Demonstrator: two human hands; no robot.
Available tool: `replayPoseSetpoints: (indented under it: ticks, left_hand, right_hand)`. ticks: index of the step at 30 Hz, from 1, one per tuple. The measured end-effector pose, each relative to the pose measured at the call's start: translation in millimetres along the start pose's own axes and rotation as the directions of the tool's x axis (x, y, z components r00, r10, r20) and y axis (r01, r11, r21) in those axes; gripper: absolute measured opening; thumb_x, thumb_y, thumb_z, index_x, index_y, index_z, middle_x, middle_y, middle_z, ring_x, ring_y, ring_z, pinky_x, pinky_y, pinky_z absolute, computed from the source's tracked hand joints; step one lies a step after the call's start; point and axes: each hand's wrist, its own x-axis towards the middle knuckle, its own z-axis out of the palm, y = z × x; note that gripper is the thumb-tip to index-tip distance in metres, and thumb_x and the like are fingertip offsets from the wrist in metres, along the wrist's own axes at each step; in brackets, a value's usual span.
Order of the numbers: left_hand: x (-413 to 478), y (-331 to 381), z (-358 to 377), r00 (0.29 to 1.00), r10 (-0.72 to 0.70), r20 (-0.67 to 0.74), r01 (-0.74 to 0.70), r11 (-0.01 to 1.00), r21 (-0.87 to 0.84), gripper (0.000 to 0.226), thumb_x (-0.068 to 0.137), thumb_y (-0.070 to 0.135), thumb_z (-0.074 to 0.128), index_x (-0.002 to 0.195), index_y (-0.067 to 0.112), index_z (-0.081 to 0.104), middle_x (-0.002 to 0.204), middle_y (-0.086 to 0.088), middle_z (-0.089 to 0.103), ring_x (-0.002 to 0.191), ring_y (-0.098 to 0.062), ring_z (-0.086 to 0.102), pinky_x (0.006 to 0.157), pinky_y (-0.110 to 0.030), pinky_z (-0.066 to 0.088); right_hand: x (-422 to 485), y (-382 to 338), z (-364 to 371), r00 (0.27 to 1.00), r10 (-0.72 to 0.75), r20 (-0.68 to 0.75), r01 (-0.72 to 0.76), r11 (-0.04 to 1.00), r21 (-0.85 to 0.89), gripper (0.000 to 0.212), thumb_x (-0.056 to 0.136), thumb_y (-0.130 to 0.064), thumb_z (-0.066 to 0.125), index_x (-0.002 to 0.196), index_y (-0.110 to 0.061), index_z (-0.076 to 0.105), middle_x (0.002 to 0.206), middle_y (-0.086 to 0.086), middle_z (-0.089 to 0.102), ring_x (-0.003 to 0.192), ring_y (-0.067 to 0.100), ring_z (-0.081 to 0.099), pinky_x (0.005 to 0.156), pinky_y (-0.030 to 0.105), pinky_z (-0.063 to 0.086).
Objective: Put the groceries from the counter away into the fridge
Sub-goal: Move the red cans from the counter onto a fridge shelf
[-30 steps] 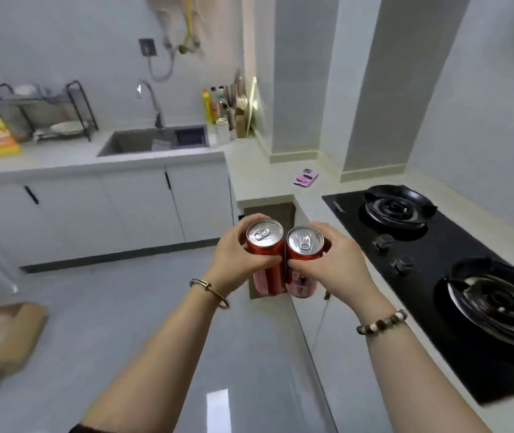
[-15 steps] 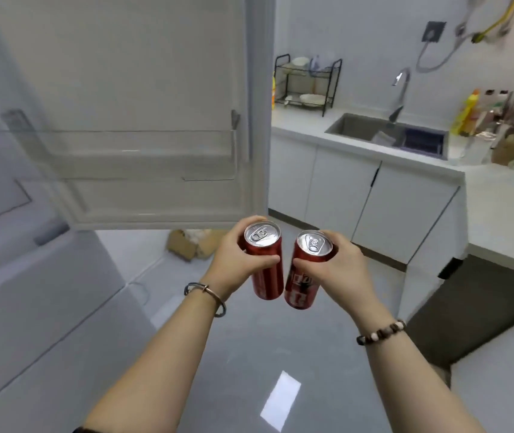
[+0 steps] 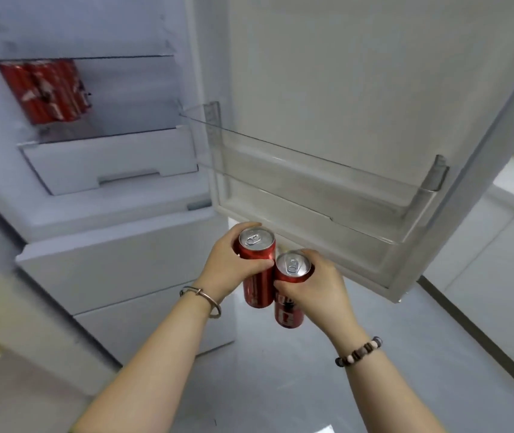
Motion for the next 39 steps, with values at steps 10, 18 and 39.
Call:
replayPoseSetpoints:
  ticks: [10,18,39]
  left_hand:
    - [31,-20,-113,0.957,-0.043,-0.288,0.05,0.999,0.017,0.066,0.062,0.005,0.083,0.109,0.041,0.055,0.11,0.011,0.063,0.101,-0.005,0.062,0.086,-0.024,0.051]
    - [109,-28,-228,0.926,0.032,-0.377,-0.046,0.999,-0.028,0.046,0.069,0.005,0.079,0.105,0.027,0.061,0.104,0.002,0.068,0.094,-0.01,0.064,0.085,-0.029,0.051]
    - [263,16,-437,0.675,0.198,-0.711,-0.172,0.979,0.11,0.052,0.066,0.027,0.083,0.113,0.028,0.058,0.102,0.015,0.064,0.092,-0.003,0.061,0.077,-0.014,0.048]
  right_hand:
    - [68,-58,106,0.984,-0.077,0.163,0.057,0.99,0.128,0.046,0.061,-0.027,0.079,0.1,-0.036,0.058,0.087,-0.021,0.065,0.083,-0.004,0.061,0.072,0.02,0.049]
    - [139,-134,191,0.986,-0.16,0.057,0.143,0.963,0.229,0.049,0.063,-0.025,0.084,0.103,-0.035,0.057,0.091,-0.021,0.064,0.086,-0.004,0.061,0.076,0.021,0.051]
    - [291,-338,335,0.929,-0.334,-0.159,0.369,0.863,0.344,0.047,0.065,-0.028,0.082,0.107,-0.028,0.062,0.097,-0.015,0.066,0.087,0.0,0.064,0.078,0.023,0.053]
